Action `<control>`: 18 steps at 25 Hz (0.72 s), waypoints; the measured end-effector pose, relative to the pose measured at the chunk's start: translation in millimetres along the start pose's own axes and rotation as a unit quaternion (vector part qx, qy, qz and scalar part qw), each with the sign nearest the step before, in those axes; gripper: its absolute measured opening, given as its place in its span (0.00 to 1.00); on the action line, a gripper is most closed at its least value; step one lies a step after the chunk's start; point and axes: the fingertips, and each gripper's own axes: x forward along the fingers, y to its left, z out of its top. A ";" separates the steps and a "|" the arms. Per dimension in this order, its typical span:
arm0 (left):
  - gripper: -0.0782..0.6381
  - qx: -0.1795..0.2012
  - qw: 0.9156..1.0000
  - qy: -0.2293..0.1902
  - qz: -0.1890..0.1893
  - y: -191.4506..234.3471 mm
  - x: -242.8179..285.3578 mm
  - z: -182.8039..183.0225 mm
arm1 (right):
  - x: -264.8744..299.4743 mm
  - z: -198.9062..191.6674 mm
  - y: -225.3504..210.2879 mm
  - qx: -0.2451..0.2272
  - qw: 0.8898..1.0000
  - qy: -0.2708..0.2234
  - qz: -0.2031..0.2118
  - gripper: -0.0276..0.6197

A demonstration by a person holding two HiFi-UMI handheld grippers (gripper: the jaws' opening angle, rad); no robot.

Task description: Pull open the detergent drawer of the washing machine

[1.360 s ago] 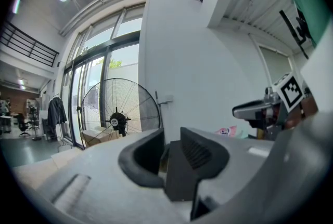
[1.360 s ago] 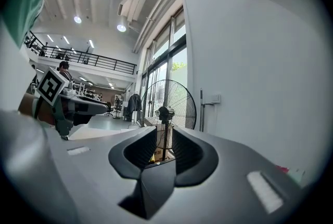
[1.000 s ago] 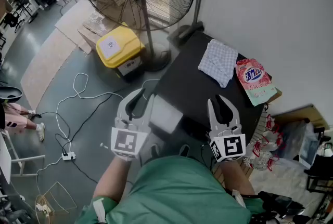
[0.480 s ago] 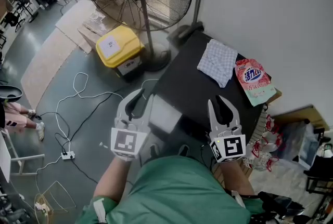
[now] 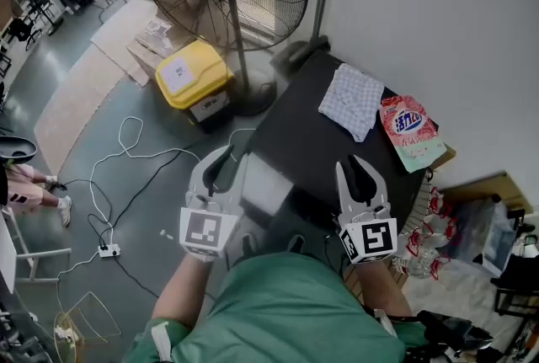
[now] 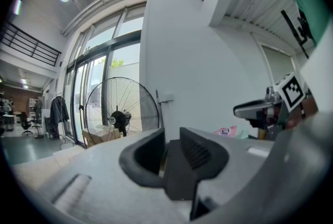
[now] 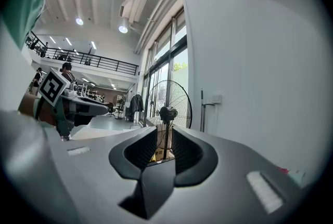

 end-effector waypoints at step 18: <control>0.22 -0.012 1.000 -0.008 0.000 4.6 -6.7 2.2 | -1.4 2.2 8.8 -0.003 1.000 0.000 -0.003 0.17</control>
